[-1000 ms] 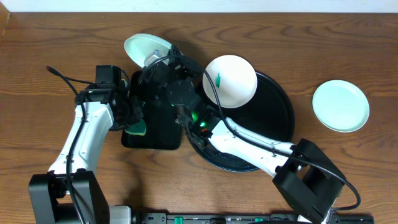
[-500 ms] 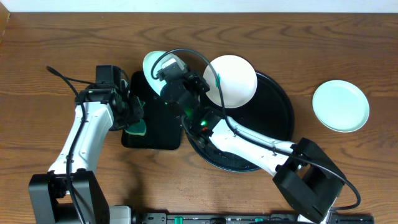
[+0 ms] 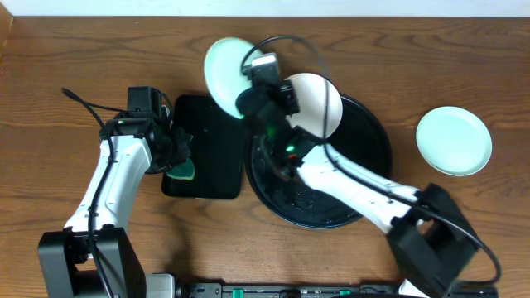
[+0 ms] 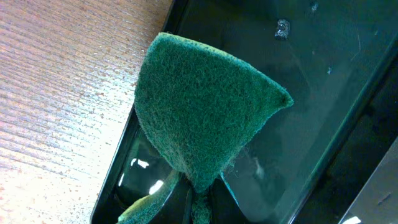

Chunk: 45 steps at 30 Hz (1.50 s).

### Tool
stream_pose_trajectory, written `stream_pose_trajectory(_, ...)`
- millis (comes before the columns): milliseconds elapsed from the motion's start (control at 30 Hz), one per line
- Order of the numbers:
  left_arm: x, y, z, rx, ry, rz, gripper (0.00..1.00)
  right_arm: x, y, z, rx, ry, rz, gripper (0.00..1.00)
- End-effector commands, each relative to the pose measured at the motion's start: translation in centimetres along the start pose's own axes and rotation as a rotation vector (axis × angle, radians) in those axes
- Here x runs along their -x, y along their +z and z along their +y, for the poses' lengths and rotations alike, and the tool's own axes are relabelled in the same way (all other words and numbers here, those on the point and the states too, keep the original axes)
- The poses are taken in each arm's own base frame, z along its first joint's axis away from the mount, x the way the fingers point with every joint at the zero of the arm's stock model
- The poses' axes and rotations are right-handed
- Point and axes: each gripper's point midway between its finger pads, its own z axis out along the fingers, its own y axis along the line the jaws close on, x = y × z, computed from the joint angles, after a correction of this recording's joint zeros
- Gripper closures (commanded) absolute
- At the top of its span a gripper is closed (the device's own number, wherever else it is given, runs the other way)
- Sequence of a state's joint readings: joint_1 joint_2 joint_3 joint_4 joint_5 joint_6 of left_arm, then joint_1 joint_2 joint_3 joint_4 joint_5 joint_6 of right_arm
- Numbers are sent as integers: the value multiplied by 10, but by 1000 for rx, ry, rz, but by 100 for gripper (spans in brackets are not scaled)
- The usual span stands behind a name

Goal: Clean dirty plates on tray and stack at the side
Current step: 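Carry the mint plate right and set it on the other mint plate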

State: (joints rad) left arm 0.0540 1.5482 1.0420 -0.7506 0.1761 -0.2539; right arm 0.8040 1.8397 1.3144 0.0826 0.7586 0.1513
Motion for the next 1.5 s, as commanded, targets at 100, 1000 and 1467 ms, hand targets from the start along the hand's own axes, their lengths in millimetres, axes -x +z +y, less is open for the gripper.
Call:
stream_pose_trajectory(100, 0, -4, 1, 8, 8, -16, 92, 14, 7, -81, -106, 287, 67, 99)
stream_pose_trajectory(1000, 0, -4, 1, 7, 8, -17, 93, -178, -36, -376, -411, 877, 864, 99)
stream_pose_trajectory(1467, 0, -4, 1, 7, 8, -17, 92, -219, -95, -454, -620, 977, 945, 99)
